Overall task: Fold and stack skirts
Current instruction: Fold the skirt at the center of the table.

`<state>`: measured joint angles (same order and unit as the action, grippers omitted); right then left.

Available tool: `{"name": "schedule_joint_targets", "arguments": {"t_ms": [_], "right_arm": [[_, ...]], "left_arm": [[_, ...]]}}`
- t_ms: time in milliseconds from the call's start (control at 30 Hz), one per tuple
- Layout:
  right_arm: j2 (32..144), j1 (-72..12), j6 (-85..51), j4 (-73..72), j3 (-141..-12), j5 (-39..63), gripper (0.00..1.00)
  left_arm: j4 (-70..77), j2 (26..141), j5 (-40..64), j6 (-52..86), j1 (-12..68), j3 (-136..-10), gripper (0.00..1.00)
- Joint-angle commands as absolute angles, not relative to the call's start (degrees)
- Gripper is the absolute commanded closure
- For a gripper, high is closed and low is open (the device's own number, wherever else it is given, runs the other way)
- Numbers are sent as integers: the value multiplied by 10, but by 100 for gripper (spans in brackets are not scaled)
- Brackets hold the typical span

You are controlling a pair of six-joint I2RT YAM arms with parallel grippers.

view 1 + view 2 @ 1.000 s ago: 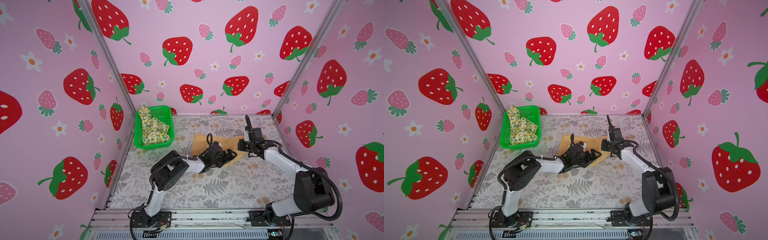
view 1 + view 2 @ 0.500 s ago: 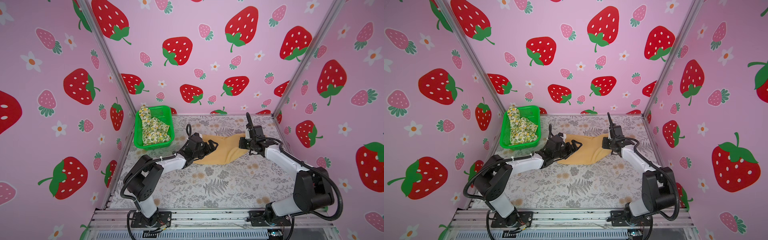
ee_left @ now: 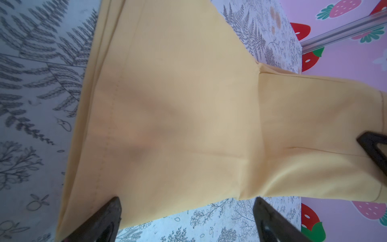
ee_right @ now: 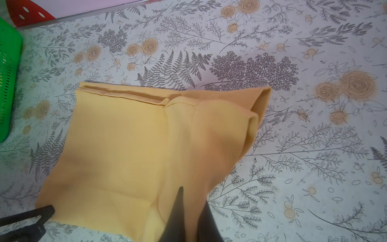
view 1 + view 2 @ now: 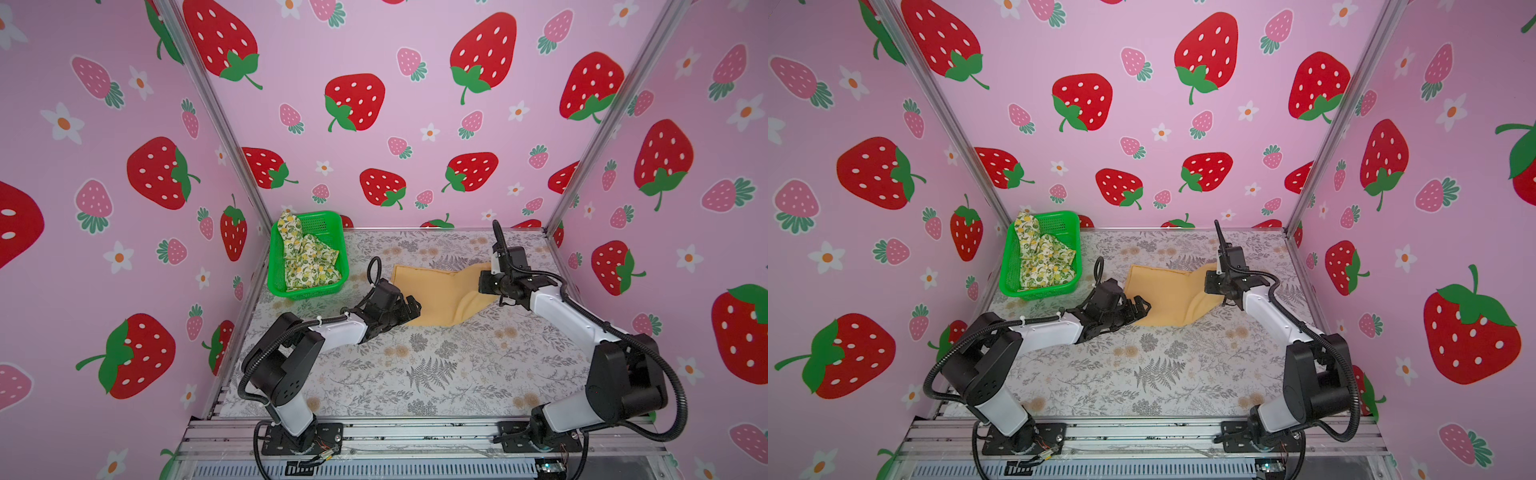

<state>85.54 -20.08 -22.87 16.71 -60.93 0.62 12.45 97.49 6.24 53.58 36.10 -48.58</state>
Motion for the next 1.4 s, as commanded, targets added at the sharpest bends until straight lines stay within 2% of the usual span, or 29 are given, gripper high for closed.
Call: {"name": "schedule_joint_targets", "arguments": {"t_ms": [0, 1000, 1367], "right_arm": [[860, -204, -245, 153, -617, 39, 92], [974, -279, -465, -2, -668, 264, 89], [1052, -300, -472, -8, -695, 270, 87]], "left_arm": [[122, 998, 48, 525, 357, -487, 1], [91, 1023, 54, 491, 357, -517, 1], [108, 1034, 66, 496, 356, -516, 1]]}}
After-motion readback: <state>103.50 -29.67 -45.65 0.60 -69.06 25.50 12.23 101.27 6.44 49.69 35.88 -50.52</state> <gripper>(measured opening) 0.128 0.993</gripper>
